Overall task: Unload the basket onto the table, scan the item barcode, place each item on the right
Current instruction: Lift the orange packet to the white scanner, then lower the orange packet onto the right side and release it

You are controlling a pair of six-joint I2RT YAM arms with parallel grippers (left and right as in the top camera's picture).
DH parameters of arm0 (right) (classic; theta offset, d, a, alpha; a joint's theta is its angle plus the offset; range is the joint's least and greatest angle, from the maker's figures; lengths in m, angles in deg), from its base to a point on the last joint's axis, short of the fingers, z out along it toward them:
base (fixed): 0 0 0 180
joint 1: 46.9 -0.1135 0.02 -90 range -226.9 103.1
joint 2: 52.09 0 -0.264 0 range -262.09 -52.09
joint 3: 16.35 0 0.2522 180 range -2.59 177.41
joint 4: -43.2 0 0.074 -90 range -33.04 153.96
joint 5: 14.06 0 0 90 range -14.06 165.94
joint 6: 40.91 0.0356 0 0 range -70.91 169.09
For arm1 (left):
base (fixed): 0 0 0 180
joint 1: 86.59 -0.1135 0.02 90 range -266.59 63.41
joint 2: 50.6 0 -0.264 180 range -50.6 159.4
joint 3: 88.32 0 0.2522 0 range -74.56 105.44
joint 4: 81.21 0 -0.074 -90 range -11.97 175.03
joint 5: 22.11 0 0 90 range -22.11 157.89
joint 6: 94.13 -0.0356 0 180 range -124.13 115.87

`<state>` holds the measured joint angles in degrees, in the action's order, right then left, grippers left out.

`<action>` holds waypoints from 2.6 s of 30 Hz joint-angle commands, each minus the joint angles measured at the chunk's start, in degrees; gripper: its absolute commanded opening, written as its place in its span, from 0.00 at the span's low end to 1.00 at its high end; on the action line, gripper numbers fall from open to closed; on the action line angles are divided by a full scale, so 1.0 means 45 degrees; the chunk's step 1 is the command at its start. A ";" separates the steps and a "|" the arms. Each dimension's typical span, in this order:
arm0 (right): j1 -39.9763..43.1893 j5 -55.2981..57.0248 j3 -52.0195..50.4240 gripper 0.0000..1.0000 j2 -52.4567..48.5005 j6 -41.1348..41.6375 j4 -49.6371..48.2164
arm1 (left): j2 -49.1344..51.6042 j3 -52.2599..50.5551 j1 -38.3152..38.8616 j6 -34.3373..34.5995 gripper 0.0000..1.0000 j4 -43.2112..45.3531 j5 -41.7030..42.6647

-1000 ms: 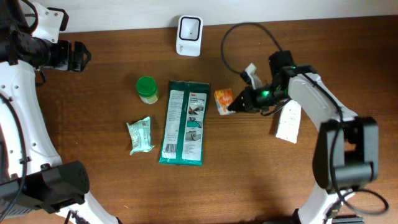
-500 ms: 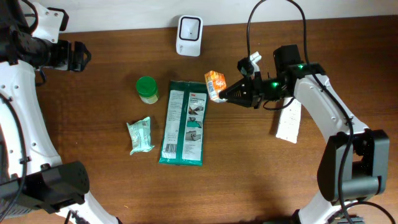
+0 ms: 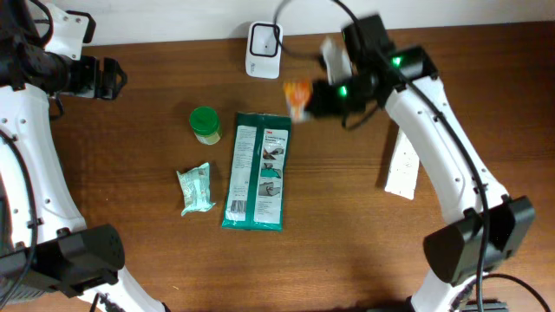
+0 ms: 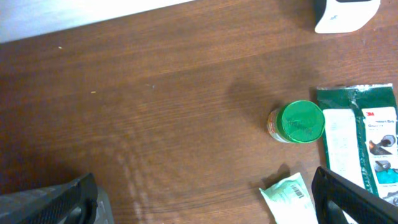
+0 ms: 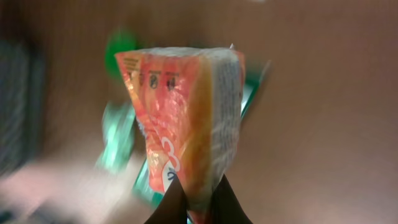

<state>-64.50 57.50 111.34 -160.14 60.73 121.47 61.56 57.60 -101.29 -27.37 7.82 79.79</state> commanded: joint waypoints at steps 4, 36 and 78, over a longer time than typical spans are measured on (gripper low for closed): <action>-0.1438 0.9335 0.1778 0.04 -0.2560 -0.3575 -0.5260 | 0.0107 -0.0039 -0.0024 -0.0233 0.99 -0.0010 0.0170; -0.0102 0.2467 0.1783 0.04 -0.1821 -0.0301 -0.2759 | 0.0107 -0.0039 -0.0024 -0.0228 0.99 -0.0005 0.0170; -0.4702 0.2730 0.1127 0.99 -0.5897 -0.0248 -0.7606 | 0.0107 -0.0039 -0.0024 -0.0233 0.99 -0.0010 0.0170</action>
<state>-83.91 68.47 116.13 -185.36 59.42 89.78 61.60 57.53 -101.29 -27.37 7.84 79.75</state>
